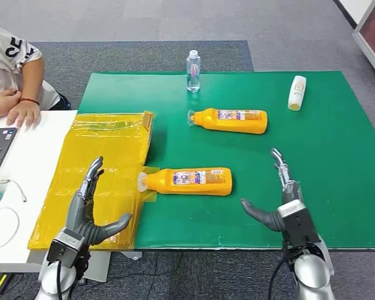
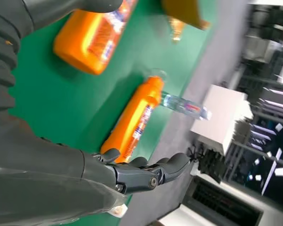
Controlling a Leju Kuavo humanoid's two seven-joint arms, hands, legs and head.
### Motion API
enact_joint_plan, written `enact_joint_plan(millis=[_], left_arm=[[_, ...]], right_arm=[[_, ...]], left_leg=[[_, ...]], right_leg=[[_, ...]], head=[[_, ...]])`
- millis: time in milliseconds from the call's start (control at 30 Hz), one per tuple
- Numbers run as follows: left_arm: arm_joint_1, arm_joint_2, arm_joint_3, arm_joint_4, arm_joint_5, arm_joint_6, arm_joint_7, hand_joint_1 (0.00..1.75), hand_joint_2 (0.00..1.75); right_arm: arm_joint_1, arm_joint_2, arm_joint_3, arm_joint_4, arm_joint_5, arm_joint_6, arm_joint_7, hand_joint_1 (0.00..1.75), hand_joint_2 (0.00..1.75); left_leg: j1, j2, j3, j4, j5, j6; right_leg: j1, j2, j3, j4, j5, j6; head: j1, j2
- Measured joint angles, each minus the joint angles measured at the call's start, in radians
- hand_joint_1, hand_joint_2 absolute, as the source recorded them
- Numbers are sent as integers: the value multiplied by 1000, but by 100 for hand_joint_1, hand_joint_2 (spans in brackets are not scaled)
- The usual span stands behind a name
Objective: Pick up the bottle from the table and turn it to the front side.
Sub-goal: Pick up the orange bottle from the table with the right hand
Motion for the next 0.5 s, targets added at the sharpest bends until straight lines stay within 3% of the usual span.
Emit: enact_joint_plan(millis=[67, 200, 367, 500], left_arm=[[-8, 2, -4, 6, 1, -2, -1, 0, 175], [-49, 14, -30, 43, 10, -8, -10, 0, 175], [-95, 29, -62, 94, 25, -7, -21, 0, 175], [-125, 38, -86, 128, 33, -6, -22, 0, 175]], right_arm=[[-18, -19, 25, 19, 45, -11, 1, 0, 175], [-114, -108, 150, 128, 158, -30, -4, 0, 175], [-262, -192, 315, 268, 162, -22, -4, 0, 175], [-395, -229, 454, 378, 164, -14, 21, 0, 175]], left_leg=[[0, 0, 0, 0, 0, 0], [0, 0, 0, 0, 2, 1], [0, 0, 0, 0, 4, 0], [0, 0, 0, 0, 5, 0]], right_leg=[[0, 0, 0, 0, 0, 0], [0, 0, 0, 0, 2, 1], [0, 0, 0, 0, 4, 0], [0, 0, 0, 0, 4, 0]], head=[[0, 0], [0, 0], [0, 0], [0, 0]])
